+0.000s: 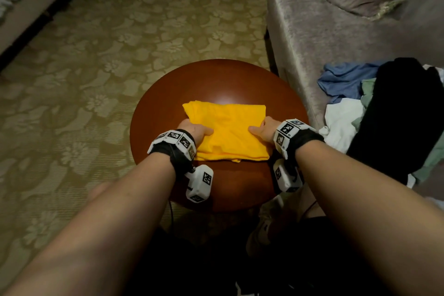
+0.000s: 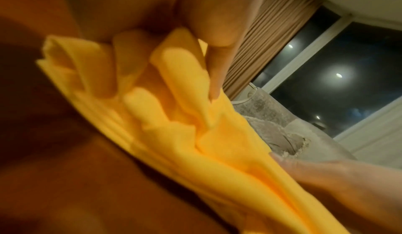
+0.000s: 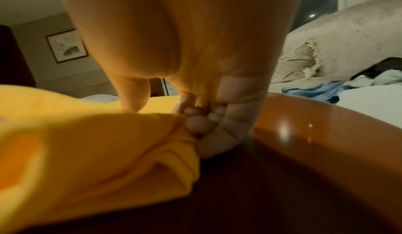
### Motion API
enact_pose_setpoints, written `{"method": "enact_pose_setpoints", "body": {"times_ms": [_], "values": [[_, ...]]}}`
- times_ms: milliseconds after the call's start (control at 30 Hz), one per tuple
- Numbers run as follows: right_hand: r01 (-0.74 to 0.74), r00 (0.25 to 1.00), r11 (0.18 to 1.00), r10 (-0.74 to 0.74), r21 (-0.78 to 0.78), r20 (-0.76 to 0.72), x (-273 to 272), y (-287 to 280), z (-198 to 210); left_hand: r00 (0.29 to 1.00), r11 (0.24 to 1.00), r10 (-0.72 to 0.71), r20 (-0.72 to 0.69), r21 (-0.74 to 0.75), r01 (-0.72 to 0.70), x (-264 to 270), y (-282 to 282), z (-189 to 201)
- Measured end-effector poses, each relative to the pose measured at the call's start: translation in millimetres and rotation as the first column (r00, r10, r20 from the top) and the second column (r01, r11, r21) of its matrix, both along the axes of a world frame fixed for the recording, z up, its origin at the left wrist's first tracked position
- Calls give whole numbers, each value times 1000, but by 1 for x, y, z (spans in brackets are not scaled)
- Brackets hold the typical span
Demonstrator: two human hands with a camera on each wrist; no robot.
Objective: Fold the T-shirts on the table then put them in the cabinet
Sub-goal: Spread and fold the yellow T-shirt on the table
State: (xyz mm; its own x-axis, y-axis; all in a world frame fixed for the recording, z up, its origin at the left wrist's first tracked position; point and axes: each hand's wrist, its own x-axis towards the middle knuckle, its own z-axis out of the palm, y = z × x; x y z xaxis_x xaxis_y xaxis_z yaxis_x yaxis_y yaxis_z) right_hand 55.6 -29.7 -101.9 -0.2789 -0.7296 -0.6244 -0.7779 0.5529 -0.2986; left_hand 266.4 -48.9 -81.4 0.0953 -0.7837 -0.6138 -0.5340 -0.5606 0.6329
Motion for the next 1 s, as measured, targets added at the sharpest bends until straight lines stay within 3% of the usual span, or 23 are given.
{"method": "enact_pose_setpoints", "body": {"times_ms": [200,300,467,833,1000], "values": [[-31,995,999,32,12,-92,6,-1,-10,994,996,-83,-75,-44,79,16,-6,-24],[-42,995,999,44,25,-84,2,-4,-10,988,994,-103,-119,-49,98,19,-1,-15],[-53,994,998,55,27,-92,1,-7,-12,935,959,-283,-214,-61,276,25,3,-11],[-3,1000,1000,3,-19,-5,0,-2,-14,905,993,-114,-410,-26,113,30,1,-25],[-3,999,999,4,-37,39,-1,1,-8,900,984,-172,-402,-24,177,31,9,-36]]}}
